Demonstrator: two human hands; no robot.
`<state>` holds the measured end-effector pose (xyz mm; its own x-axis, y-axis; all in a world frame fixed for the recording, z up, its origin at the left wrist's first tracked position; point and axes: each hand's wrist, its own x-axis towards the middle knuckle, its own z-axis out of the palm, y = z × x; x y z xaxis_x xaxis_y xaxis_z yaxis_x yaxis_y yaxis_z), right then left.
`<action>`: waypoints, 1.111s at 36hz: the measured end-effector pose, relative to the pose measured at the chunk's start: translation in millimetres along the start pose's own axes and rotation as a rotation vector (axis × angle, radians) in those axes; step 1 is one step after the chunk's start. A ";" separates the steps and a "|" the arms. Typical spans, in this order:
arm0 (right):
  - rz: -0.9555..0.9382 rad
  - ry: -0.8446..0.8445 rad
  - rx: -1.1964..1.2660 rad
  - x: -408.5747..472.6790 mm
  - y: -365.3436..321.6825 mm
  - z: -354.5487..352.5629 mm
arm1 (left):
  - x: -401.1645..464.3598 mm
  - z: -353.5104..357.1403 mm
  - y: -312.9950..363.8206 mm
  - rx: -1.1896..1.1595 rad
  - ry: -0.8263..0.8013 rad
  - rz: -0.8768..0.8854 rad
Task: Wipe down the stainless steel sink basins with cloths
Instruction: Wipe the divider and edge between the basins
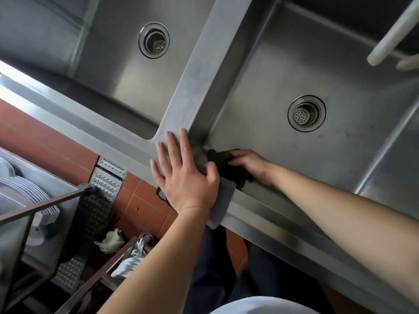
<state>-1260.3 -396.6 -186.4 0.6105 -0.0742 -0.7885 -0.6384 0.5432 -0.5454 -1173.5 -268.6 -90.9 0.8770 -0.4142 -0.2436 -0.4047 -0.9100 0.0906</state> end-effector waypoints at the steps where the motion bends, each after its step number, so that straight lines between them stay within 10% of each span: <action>1: 0.004 -0.016 0.025 -6.9 1.5 -1.0 | -0.8 -0.6 -0.2 0.002 -0.005 -0.003; 22: 0.073 0.032 0.140 -118.6 48.4 -57.6 | -2.2 -9.0 2.8 0.006 -0.066 -0.020; 34: -0.089 1.018 -0.152 -103.6 38.1 -152.4 | -4.2 -11.3 10.5 -0.005 -0.024 0.000; 40: 0.003 0.959 -0.487 -30.0 53.1 -156.5 | -5.5 -7.6 7.9 0.004 0.018 -0.006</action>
<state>-1385.8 -496.5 -236.3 0.1215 -0.8134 -0.5689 -0.8868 0.1686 -0.4303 -1179.5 -273.6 -81.5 0.8839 -0.4089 -0.2272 -0.4001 -0.9125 0.0856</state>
